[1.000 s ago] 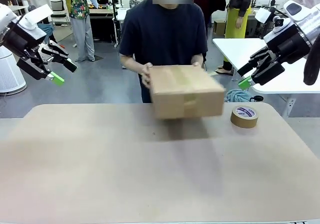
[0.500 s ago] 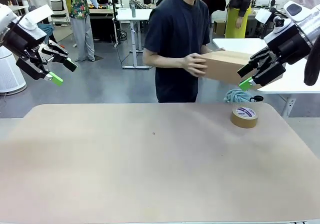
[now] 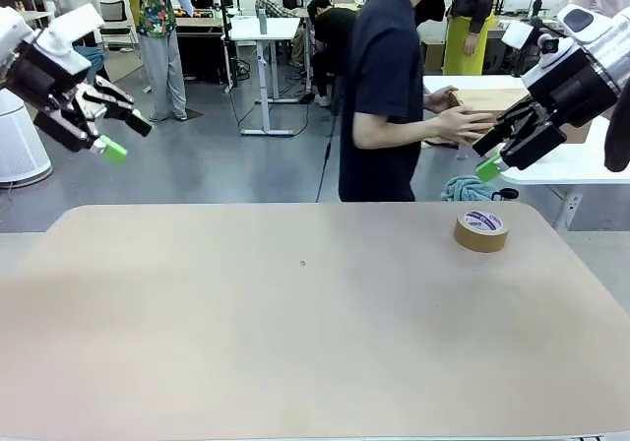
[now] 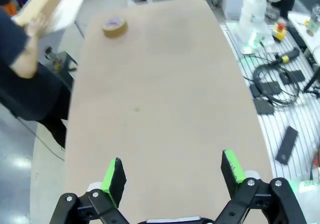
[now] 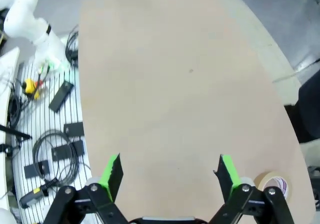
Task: Wrap the clocks to prevent damage.
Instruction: After the human seals the box with tape, release both hands from the side flaps of the Package Box.
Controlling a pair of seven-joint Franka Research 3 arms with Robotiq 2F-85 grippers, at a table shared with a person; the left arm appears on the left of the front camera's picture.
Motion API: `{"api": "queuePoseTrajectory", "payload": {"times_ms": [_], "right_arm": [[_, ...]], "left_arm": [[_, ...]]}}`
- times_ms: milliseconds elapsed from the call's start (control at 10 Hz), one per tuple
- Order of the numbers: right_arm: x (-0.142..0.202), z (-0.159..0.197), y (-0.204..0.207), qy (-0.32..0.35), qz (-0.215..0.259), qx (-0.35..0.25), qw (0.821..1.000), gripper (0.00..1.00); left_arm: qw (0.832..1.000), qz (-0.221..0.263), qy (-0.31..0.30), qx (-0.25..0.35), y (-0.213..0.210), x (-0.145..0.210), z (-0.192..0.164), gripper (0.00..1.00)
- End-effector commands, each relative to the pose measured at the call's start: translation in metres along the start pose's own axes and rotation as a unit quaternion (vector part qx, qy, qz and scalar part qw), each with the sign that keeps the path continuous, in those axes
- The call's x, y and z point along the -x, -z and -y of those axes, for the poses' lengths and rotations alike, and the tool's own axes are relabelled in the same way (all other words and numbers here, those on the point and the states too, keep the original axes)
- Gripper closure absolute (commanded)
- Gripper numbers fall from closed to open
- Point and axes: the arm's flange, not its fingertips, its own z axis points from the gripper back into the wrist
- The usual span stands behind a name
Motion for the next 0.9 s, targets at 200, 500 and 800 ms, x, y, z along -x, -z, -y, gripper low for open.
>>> {"api": "queuePoseTrajectory", "payload": {"times_ms": [200,500,800], "right_arm": [[0.05,0.014,0.001,0.045,0.156,0.015,0.987,0.0],[0.083,0.018,-0.002,0.037,0.247,0.038,0.967,0.0],[0.082,0.022,-0.011,0.048,0.239,0.044,0.969,0.0]], "left_arm": [[0.97,0.195,-0.125,-0.078,-0.016,0.026,0.007,0.0],[0.963,0.202,-0.152,-0.088,-0.015,0.054,0.019,0.0],[0.963,0.203,-0.16,-0.078,-0.018,0.062,0.014,0.0]]}}
